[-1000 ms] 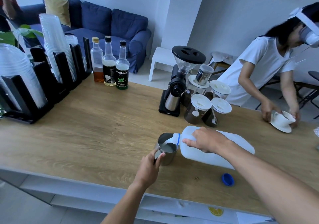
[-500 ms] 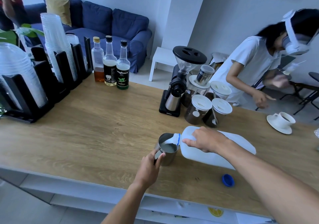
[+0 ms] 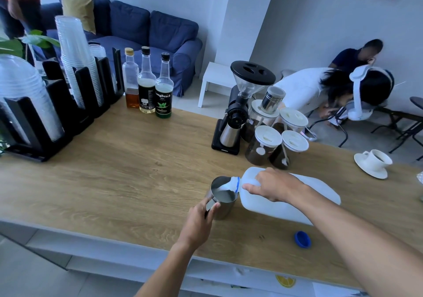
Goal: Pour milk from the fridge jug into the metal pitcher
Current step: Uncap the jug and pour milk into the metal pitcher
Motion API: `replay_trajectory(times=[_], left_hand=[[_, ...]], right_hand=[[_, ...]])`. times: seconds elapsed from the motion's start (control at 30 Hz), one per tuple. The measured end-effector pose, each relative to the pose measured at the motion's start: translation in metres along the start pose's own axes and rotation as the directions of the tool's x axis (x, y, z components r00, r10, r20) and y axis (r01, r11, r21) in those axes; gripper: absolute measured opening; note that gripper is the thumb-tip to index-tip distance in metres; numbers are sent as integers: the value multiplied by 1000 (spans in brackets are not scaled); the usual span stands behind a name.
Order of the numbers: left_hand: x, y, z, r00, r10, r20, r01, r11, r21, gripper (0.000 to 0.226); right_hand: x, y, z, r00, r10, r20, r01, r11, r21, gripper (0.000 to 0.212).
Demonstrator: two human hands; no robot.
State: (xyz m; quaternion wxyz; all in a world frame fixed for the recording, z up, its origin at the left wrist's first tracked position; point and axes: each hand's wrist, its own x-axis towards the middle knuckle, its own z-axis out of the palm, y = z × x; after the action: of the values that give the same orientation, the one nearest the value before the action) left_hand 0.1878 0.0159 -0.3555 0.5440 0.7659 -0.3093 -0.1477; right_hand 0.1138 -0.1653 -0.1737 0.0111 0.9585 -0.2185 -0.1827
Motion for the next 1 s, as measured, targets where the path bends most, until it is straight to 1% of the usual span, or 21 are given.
replay_trajectory(times=[0.4, 0.67, 1.0], left_hand=[[0, -2, 1, 1000, -14, 11, 14, 1000, -17, 34], [0, 0, 1, 1000, -2, -15, 2, 1000, 12, 34], [0, 0, 1, 1000, -2, -5, 2, 1000, 11, 35]], right_hand=[[0, -2, -1, 1000, -4, -1, 4, 1000, -17, 65], [2, -2, 1, 1000, 13, 6, -13, 1000, 0, 63], [2, -1, 2, 1000, 14, -8, -14, 1000, -7, 64]])
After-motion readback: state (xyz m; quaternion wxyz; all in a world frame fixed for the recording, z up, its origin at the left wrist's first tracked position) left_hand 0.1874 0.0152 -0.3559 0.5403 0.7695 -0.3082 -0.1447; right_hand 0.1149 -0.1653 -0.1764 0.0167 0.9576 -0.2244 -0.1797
